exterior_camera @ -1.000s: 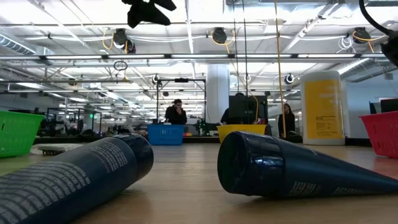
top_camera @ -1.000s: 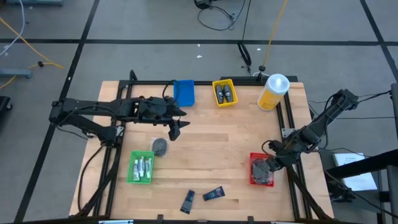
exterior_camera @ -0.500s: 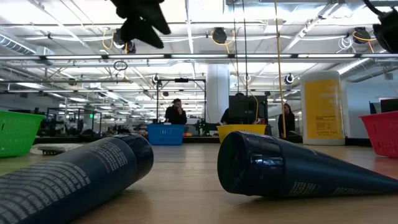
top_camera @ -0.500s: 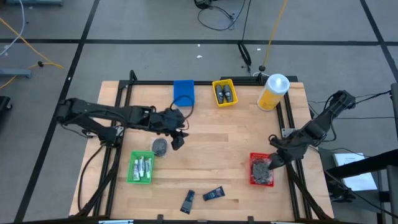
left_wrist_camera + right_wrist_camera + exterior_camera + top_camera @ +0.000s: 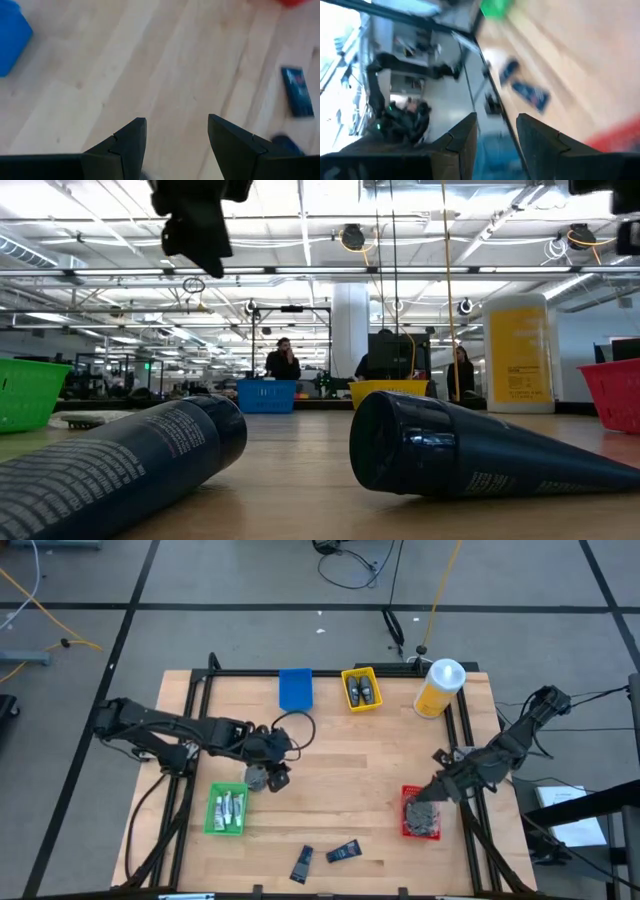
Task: Pick & Place Travel size toiletries
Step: Put the blue shave cream into the blue bin
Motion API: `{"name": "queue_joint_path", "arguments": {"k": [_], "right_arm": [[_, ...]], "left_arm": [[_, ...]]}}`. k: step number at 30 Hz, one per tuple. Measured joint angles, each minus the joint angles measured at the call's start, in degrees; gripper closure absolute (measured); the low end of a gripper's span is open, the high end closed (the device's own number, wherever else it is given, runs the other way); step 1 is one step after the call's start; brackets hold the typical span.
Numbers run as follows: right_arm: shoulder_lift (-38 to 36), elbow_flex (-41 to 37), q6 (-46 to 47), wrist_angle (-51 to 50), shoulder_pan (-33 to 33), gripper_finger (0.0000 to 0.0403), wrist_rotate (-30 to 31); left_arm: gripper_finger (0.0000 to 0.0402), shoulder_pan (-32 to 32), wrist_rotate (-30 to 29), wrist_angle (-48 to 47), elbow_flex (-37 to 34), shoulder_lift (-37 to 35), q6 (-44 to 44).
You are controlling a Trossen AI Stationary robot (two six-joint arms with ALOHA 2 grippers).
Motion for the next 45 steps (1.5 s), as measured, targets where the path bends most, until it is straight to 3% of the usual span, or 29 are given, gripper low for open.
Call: {"name": "queue_joint_path", "arguments": {"k": [5,11,14,17,23,33,41,45], "right_arm": [[0.8,0.0,-10.8,7.6,-0.2,0.0273,8.9],[2.8,0.0,-22.1,16.9,-1.7,0.0273,17.0],[3.6,0.0,-25.3,18.8,-3.2,0.0273,17.2],[4.4,0.0,-26.8,19.9,-5.1,0.0273,17.3],[6.0,0.0,-27.0,19.8,-8.8,0.0273,17.2],[8.2,0.0,-26.5,19.8,-12.9,0.0273,17.0],[9.8,0.0,-24.3,19.8,-15.4,0.0273,17.0],[10.0,0.0,-23.3,19.8,-16.6,0.0273,16.8]], "left_arm": [[0.0195,-1.7,1.8,-3.9,0.0,0.0,-2.5],[0.0195,-2.2,0.1,-11.8,0.0,1.5,-17.2],[0.0195,-2.4,-0.1,-13.2,0.0,4.0,-18.8],[0.0195,-2.4,1.2,-11.3,0.0,7.5,-13.9],[0.0195,-3.1,13.6,2.0,0.0,12.2,-1.4],[0.0195,-6.6,15.8,6.4,0.0,13.8,-22.4],[0.0195,-10.1,17.1,3.7,3.0,13.6,-25.7],[0.0195,-13.2,13.6,1.0,7.6,13.6,-27.3]]}}
